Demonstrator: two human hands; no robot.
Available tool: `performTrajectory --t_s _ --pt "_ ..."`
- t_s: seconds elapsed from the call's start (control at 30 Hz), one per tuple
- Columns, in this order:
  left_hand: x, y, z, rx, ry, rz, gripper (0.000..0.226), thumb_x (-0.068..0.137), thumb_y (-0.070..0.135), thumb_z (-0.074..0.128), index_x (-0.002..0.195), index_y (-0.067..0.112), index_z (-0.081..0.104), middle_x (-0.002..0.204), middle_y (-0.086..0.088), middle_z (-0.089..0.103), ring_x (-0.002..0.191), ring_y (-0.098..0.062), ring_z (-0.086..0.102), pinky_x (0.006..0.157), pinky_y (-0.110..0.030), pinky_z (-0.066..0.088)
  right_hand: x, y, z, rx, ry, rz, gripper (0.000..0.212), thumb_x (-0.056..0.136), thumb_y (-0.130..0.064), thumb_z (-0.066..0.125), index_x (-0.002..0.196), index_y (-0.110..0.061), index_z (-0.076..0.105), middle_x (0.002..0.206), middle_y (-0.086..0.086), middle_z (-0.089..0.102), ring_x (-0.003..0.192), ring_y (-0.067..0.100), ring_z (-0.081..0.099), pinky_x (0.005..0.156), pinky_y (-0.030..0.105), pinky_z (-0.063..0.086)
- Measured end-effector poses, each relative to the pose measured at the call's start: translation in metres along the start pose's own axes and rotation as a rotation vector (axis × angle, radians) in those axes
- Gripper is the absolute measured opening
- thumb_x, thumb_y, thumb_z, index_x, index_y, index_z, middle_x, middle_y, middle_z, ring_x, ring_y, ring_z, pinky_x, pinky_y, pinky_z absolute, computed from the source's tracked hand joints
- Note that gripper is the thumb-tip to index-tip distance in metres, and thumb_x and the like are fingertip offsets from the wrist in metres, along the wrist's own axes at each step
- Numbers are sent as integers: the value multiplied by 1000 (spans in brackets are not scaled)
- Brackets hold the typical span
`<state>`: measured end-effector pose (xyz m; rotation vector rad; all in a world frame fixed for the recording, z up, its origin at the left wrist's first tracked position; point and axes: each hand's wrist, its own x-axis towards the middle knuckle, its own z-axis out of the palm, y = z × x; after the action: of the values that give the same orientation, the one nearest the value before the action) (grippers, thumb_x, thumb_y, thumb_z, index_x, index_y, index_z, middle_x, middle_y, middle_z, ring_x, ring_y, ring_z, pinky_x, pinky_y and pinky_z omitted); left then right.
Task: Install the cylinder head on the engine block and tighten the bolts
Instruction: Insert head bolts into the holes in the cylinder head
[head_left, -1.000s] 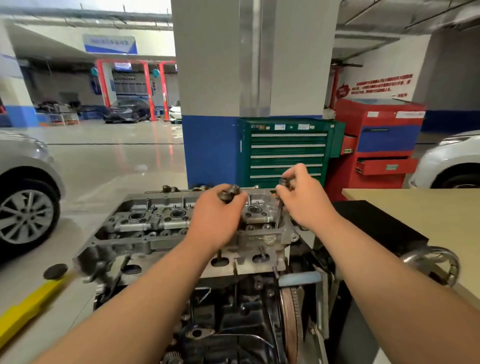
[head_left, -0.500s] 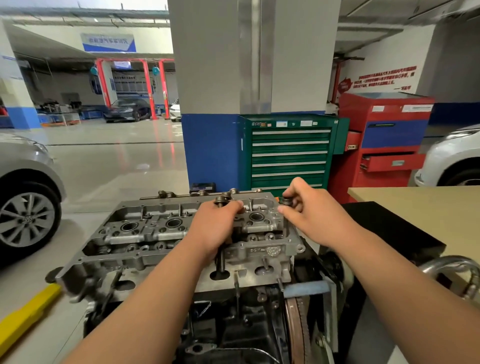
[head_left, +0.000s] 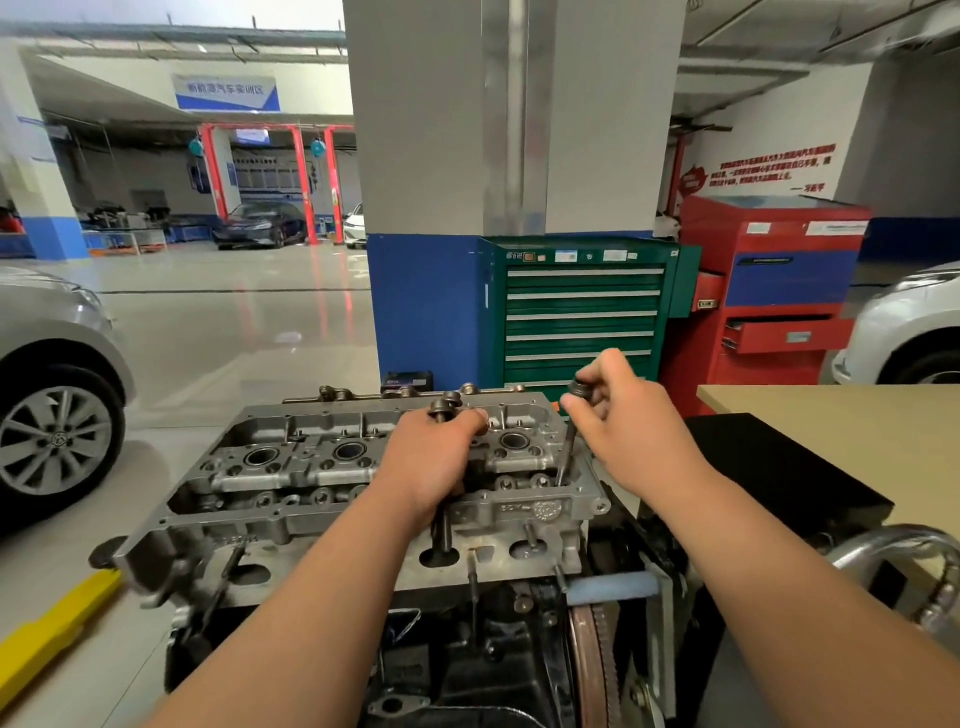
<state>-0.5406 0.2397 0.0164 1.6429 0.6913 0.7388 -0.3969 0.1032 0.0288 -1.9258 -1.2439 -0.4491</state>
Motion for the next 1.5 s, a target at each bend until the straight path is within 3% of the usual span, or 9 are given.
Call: performTrajectory --t_s 0.33,0.5,0.7,0.9,1.0,1.17,1.3,1.4,1.5 --pt "0 0 0 62 9 0 30 86 33 63 63 17 54 41 8 42 44 -15 38 53 -27 33 -5 -1 3 -94 -190 -2 16 93 -32 59 99 -26 45 72 -16 49 64 2 51 53 17 35" --pt "-4 3 1 128 44 30 30 84 34 66 59 18 58 45 10 55 53 -18 50 57 -31 40 -7 5 -5 -240 -327 -20 17 90 -45 57 83 -33 49 101 -16 42 89 6 46 72 27 40" --pt "-10 17 13 424 -63 218 17 83 32 69 78 16 71 67 5 67 64 -11 59 61 -24 45 -44 30 4 239 -123 299 9 93 -35 55 86 -40 56 90 -19 60 79 -9 54 65 14 36" --pt "0 34 51 885 -231 545 16 87 42 64 84 27 69 75 12 62 71 -4 55 59 -16 37 -99 67 50 678 14 481 19 94 -35 50 87 -43 66 84 -11 69 67 3 62 68 38 51" --pt "4 25 62 998 -190 628 20 88 45 61 80 26 63 72 17 52 67 3 47 57 -8 29 -117 79 60 700 -48 485 20 87 -48 48 83 -39 65 74 -2 67 58 10 58 61 42 49" --pt "-4 10 65 957 -94 543 35 87 53 60 64 27 57 69 13 57 63 -1 54 56 -17 37 -115 76 51 730 8 523 31 97 -31 48 71 -22 63 64 -3 63 54 10 52 61 33 41" --pt "-8 10 65 957 -70 516 32 86 54 61 64 30 60 77 11 61 72 -11 58 61 -25 40 -92 46 30 770 -187 496 46 96 -53 36 75 -22 63 61 -8 67 41 -3 49 57 28 36" --pt "-5 7 58 1005 -61 560 24 87 50 62 86 27 71 96 13 57 83 -9 55 71 -24 37 -75 41 21 606 -370 479 67 94 -64 26 73 -15 65 47 -10 61 38 0 50 54 29 37" --pt "0 4 51 959 -68 588 22 87 44 65 91 24 73 93 19 57 82 0 56 70 -17 40 -64 42 21 737 -524 566 59 93 -64 33 84 -14 63 50 -6 61 35 9 44 44 23 37"
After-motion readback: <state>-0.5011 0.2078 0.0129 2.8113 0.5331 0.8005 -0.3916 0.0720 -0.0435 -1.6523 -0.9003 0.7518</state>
